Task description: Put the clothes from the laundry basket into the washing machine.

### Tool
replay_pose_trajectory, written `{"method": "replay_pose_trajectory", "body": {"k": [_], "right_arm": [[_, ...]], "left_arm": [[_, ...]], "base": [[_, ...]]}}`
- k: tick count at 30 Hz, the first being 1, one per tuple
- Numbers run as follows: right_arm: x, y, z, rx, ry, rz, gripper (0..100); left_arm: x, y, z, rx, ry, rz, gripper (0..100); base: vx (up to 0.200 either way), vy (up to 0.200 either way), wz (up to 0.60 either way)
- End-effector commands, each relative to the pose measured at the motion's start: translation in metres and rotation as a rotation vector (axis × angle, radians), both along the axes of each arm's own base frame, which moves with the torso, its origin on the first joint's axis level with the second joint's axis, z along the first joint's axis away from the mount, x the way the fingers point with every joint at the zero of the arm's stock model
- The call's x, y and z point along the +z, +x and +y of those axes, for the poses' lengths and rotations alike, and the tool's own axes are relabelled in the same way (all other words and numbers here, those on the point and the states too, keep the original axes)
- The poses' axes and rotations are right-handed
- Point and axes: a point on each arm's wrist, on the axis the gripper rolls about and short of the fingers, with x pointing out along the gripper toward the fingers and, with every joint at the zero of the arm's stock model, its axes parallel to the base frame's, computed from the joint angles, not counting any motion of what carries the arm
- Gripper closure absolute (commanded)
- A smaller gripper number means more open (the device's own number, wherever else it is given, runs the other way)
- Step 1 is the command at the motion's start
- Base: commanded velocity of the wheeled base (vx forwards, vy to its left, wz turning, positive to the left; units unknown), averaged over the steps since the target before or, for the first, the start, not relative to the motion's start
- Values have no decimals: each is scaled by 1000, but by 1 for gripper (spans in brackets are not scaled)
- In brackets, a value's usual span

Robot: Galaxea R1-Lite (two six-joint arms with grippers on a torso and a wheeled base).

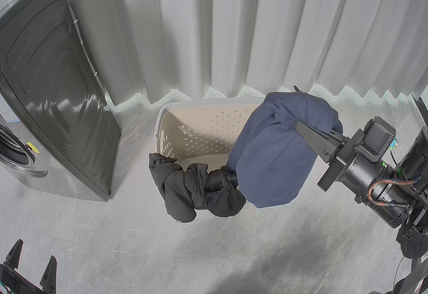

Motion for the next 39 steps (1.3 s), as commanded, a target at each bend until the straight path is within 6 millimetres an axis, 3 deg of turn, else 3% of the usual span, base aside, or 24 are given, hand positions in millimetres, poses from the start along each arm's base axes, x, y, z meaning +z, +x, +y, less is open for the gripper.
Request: {"method": "replay_pose_trajectory", "body": {"k": [1,39], "right_arm": [[1,-2,1,8,4,-4,100],[3,3,7,39,12,-10,100]], "left_arm": [[-5,0,0,0,0,1,0],[-5,0,0,0,0,1,0]], "base": [[0,200,0],[0,200,0]]}}
